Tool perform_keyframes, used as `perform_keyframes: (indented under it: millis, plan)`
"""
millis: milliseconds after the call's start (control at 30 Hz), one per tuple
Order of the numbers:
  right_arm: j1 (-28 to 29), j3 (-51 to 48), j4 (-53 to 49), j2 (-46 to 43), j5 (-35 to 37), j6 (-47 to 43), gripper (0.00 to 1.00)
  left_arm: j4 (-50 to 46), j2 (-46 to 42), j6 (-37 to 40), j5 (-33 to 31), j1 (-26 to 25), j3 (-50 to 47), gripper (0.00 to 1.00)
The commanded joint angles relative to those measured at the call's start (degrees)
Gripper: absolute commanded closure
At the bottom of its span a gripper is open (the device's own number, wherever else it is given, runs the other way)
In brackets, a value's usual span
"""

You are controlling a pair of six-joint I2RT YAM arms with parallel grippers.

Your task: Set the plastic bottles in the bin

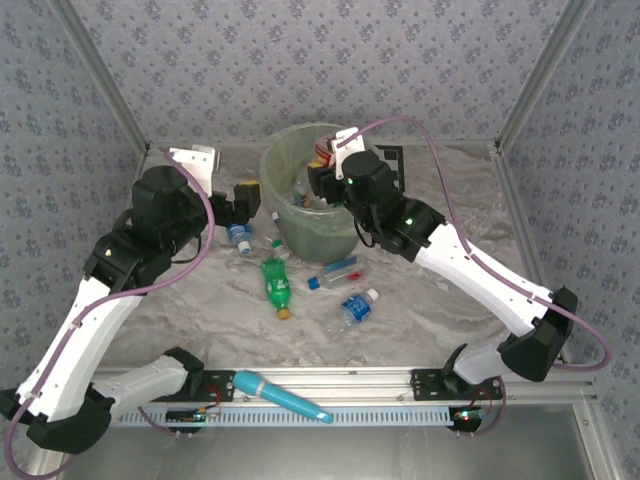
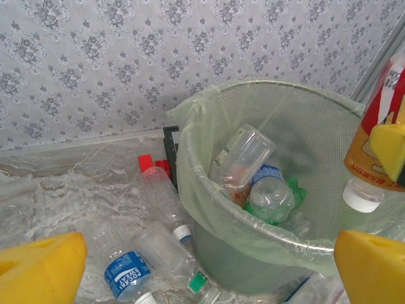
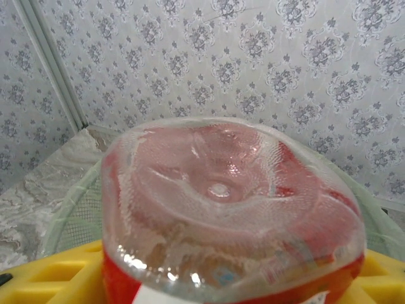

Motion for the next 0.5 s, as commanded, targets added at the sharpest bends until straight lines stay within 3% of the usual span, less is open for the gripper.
perform_keyframes:
  millis: [0, 300, 433, 467]
  plan:
    - [0.38, -1.22, 2.35, -1.39, 1.56, -0.56, 0.36, -0.02, -0.12, -0.89, 0.67, 0.21, 2.59, 0.00]
    - [0.42, -0.73, 0.84, -0.67, 1.29, 0.23, 0.35, -0.02, -0.43, -1.50, 0.83, 0.21, 2.28, 0.00]
    - [0.53, 0.07, -0.41, -0.47, 1.07, 0.58, 0.01, -0.02, -0.85, -1.59, 0.54, 0.22, 2.11, 0.00]
    - [0.51, 0.38, -0.74, -0.55, 1.16, 0.58, 0.00, -0.02, -0.98, -1.64, 0.50, 0.21, 2.11, 0.00]
